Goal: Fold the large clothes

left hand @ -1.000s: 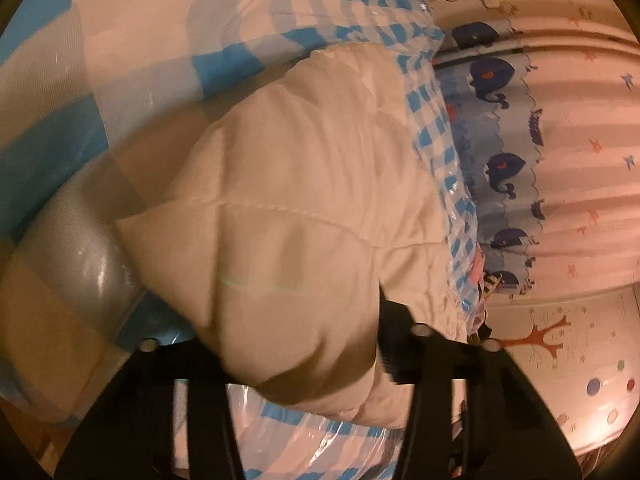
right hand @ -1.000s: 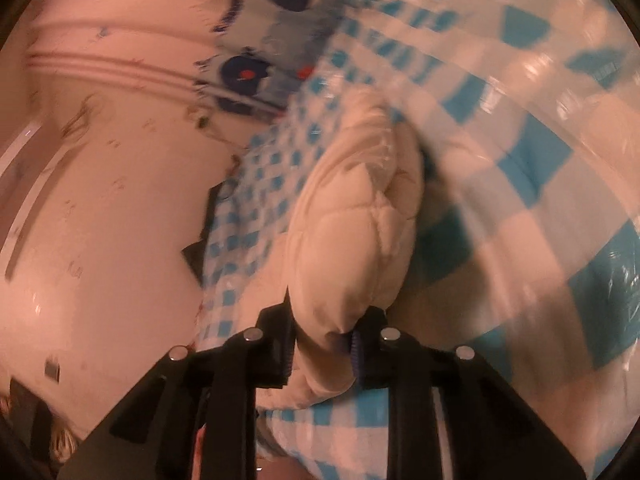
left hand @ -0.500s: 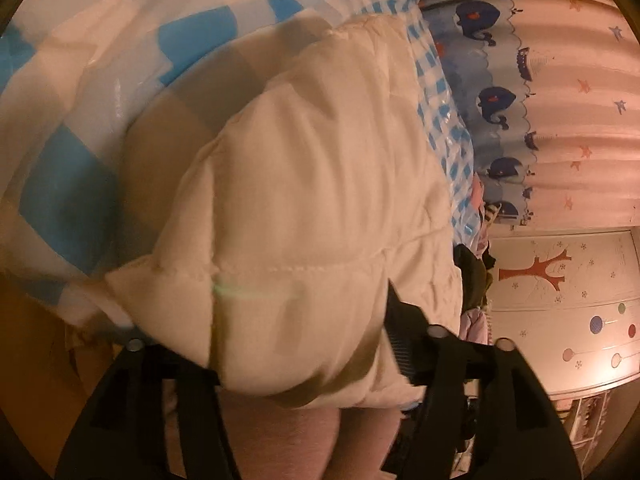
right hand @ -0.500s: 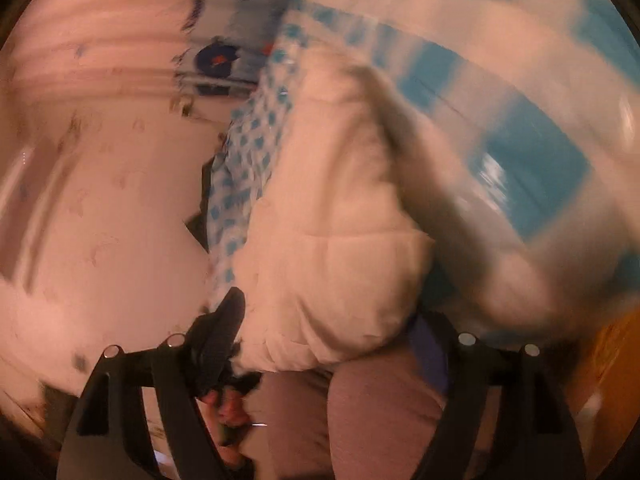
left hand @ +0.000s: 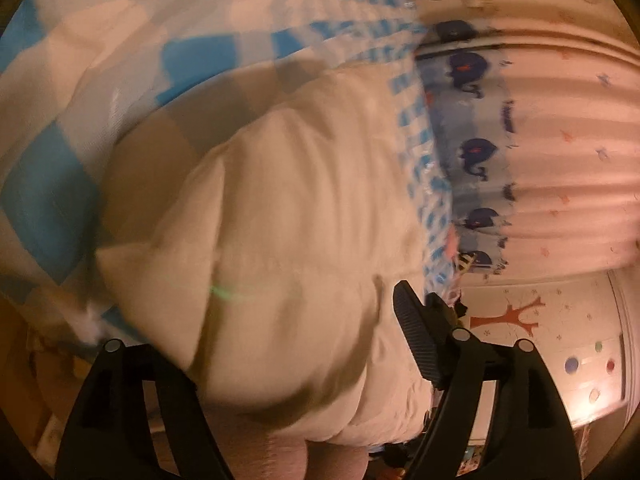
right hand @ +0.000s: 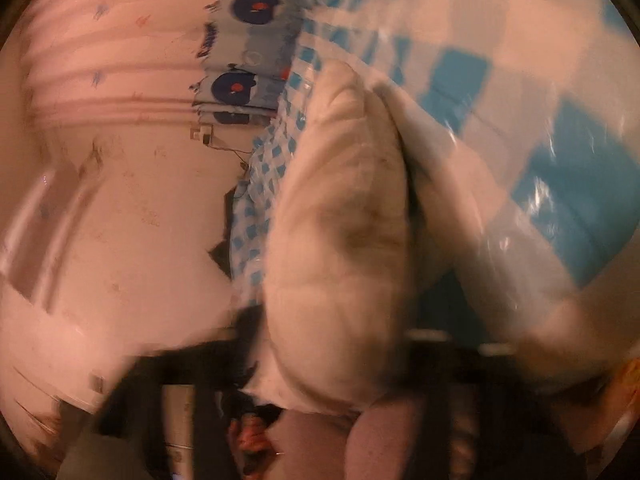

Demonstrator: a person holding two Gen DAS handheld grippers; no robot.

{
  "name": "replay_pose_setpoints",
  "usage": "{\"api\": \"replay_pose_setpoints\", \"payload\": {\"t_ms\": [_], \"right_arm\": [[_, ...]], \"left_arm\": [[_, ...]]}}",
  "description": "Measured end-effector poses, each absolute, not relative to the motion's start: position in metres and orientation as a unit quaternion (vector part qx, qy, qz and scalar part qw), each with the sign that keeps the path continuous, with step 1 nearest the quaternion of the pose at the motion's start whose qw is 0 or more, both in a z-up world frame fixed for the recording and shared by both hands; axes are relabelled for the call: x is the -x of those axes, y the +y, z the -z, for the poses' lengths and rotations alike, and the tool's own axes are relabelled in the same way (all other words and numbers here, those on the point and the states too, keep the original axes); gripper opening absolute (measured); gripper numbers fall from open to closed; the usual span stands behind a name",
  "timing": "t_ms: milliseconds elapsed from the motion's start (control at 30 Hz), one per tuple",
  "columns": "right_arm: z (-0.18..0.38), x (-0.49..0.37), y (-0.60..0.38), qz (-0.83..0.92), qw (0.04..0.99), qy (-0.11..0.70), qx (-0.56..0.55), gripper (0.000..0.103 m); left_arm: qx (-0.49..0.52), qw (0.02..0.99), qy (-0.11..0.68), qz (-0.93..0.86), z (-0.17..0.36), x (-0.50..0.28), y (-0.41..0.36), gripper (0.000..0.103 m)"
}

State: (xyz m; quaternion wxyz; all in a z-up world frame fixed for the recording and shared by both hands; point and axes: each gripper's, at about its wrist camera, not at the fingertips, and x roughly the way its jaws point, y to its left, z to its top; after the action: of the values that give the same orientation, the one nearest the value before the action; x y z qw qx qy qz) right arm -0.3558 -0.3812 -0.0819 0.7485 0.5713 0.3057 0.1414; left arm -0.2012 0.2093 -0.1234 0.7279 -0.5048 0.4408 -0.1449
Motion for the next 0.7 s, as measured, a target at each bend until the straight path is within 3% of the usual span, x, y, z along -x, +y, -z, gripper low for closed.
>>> {"api": "replay_pose_setpoints", "payload": {"t_ms": [100, 267, 333, 400, 500, 700], "right_arm": [[0.061, 0.357, -0.375, -0.145, 0.774, 0.3, -0.539, 0.03], [0.045, 0.379, -0.374, -0.161, 0.778, 0.283, -0.537, 0.029], [0.066, 0.38, -0.384, -0.147, 0.763, 0.303, -0.551, 0.03], [0.091, 0.374, -0.392, -0.131, 0.741, 0.326, -0.573, 0.033], [0.105, 0.377, -0.396, -0.124, 0.729, 0.327, -0.589, 0.039], [0.102, 0.371, -0.4, -0.117, 0.736, 0.33, -0.579, 0.039]], "left_arm": [[0.486, 0.741, 0.435, 0.16, 0.112, 0.203, 0.208, 0.044], [0.48, 0.745, 0.428, 0.176, 0.104, 0.216, 0.21, 0.04], [0.477, 0.737, 0.445, 0.178, 0.112, 0.214, 0.206, 0.046], [0.491, 0.708, 0.479, 0.168, 0.133, 0.211, 0.207, 0.068], [0.501, 0.707, 0.477, 0.148, 0.142, 0.213, 0.214, 0.085], [0.525, 0.706, 0.455, 0.134, 0.146, 0.197, 0.221, 0.088]]}}
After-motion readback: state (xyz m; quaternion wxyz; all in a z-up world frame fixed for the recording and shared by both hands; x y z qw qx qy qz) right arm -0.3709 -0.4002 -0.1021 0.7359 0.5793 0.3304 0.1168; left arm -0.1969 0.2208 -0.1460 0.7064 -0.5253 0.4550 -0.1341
